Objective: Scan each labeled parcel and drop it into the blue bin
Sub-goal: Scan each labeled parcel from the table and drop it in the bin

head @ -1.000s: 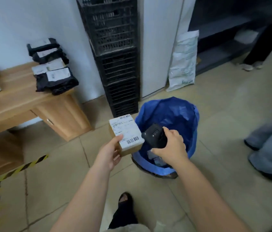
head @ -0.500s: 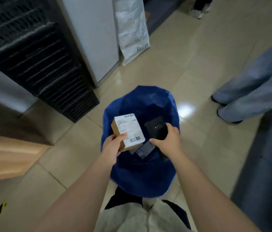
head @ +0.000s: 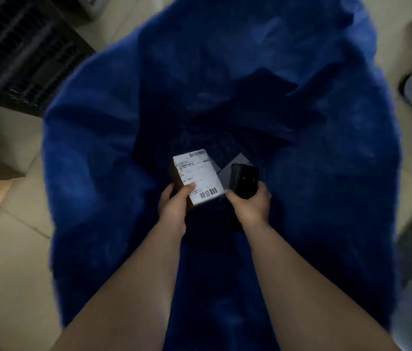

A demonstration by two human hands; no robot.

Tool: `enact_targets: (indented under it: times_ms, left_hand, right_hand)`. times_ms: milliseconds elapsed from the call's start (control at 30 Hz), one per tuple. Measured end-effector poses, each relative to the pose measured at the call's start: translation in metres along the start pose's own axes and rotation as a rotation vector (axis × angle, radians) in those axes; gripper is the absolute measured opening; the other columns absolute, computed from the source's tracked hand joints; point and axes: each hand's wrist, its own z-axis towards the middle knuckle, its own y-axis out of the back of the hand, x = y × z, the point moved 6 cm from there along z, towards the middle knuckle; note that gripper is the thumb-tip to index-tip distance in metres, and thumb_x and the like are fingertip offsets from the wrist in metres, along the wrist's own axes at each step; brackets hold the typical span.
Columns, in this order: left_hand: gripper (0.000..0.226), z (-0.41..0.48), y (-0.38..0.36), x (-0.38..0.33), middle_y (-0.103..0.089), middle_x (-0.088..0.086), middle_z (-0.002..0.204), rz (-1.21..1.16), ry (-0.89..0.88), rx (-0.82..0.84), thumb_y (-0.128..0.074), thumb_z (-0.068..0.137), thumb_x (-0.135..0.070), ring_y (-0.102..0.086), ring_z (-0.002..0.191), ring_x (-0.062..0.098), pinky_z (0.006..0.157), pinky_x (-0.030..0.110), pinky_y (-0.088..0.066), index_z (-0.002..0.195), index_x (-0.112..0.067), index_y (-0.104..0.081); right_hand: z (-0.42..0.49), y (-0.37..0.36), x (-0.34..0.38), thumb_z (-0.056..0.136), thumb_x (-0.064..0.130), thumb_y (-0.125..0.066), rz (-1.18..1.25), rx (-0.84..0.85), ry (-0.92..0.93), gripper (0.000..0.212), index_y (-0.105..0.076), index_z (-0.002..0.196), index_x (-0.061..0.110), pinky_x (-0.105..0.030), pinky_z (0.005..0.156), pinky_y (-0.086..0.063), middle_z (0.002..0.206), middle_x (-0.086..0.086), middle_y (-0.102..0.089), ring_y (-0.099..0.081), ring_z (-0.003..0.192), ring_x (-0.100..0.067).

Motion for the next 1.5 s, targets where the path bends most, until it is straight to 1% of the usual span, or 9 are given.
enact_targets:
  times_ms: [233,333,467,633,800,1067,1267,1400,1500]
  left_hand:
    - [0.063,0.17,-0.072,0.021,-0.066,0.009,0.126,0.003,-0.102,0.064,-0.084,0.078,-0.019,-0.068,0.104,0.022,0.069,0.029,-0.061,0.134,-0.015,-0.055]
    - [0.058,0.221,-0.103,0.021,-0.068,0.006,0.12,0.042,-0.18,0.104,-0.08,0.082,-0.013,-0.068,0.103,0.021,0.085,0.036,-0.06,0.134,-0.01,-0.055]
    - [0.048,0.268,-0.14,0.009,-0.071,0.004,0.115,0.191,-0.287,0.192,-0.077,0.085,-0.019,-0.07,0.1,0.02,0.082,0.034,-0.06,0.13,-0.013,-0.063]
    - [0.052,0.299,-0.168,0.01,-0.069,0.01,0.12,0.284,-0.277,0.222,-0.075,0.087,-0.029,-0.069,0.104,0.027,0.079,0.036,-0.06,0.133,-0.012,-0.06]
    - [0.051,0.306,-0.177,0.023,-0.062,0.013,0.129,0.311,-0.326,0.13,-0.071,0.092,-0.025,-0.062,0.112,0.026,0.095,0.038,-0.055,0.135,-0.001,-0.056]
    - [0.052,0.28,-0.157,0.013,-0.058,0.012,0.137,0.587,-0.473,0.116,-0.065,0.094,-0.004,-0.057,0.121,0.021,0.094,0.024,-0.049,0.142,-0.005,-0.046]
    - [0.052,0.208,-0.135,-0.005,-0.052,0.007,0.142,0.999,-0.716,0.226,-0.061,0.094,-0.015,-0.05,0.127,0.023,0.106,0.04,-0.044,0.144,-0.021,-0.048]
    - [0.052,0.145,-0.123,-0.029,-0.047,0.006,0.144,1.581,-0.894,0.04,-0.054,0.097,-0.031,-0.039,0.132,0.03,0.108,0.043,-0.029,0.147,-0.026,-0.041]
    - [0.054,0.088,-0.112,-0.037,-0.049,0.008,0.139,1.737,-0.985,0.0,-0.056,0.094,-0.033,-0.04,0.127,0.031,0.106,0.046,-0.025,0.145,-0.024,-0.043]
  right_hand:
    - [0.16,-0.077,-0.058,0.07,0.027,-0.088,-0.015,-0.112,0.065,0.086,-0.045,0.142,0.01,-0.041,0.101,-0.049,0.136,-0.013,-0.045,-0.052,0.121,-0.031]
    - [0.216,-0.086,-0.058,0.073,0.029,-0.087,-0.057,-0.11,0.124,0.087,-0.041,0.144,0.008,-0.036,0.105,-0.044,0.141,-0.012,-0.039,-0.049,0.126,-0.029]
    - [0.27,-0.092,-0.055,0.073,0.03,-0.087,-0.004,-0.146,0.145,0.09,-0.038,0.144,0.005,-0.02,0.099,-0.034,0.146,-0.01,-0.039,-0.046,0.13,-0.021]
    - [0.305,-0.101,-0.059,0.072,0.027,-0.088,0.075,-0.151,0.147,0.092,-0.036,0.145,0.007,-0.026,0.102,-0.043,0.144,-0.009,-0.047,-0.049,0.129,-0.02]
    - [0.314,-0.108,-0.081,0.072,0.025,-0.088,0.062,-0.097,0.146,0.092,-0.038,0.147,0.009,-0.024,0.098,-0.041,0.142,-0.007,-0.05,-0.05,0.129,-0.019]
    - [0.278,-0.092,-0.071,0.076,0.024,-0.085,-0.079,-0.1,0.219,0.083,-0.04,0.145,0.009,-0.031,0.107,-0.038,0.146,-0.007,-0.036,-0.043,0.133,-0.025]
    - [0.224,-0.076,-0.047,0.075,0.029,-0.083,-0.236,-0.057,0.28,0.08,-0.042,0.143,0.017,-0.046,0.102,-0.047,0.14,-0.007,-0.038,-0.04,0.131,-0.028]
    - [0.177,-0.061,-0.023,0.075,0.032,-0.082,-0.339,-0.052,0.314,0.082,-0.041,0.144,0.016,-0.044,0.097,-0.049,0.141,-0.008,-0.039,-0.039,0.13,-0.028]
    - [0.131,-0.04,-0.004,0.074,0.031,-0.081,-0.344,-0.081,0.313,0.081,-0.041,0.143,0.016,-0.044,0.096,-0.05,0.14,-0.009,-0.04,-0.04,0.128,-0.029]
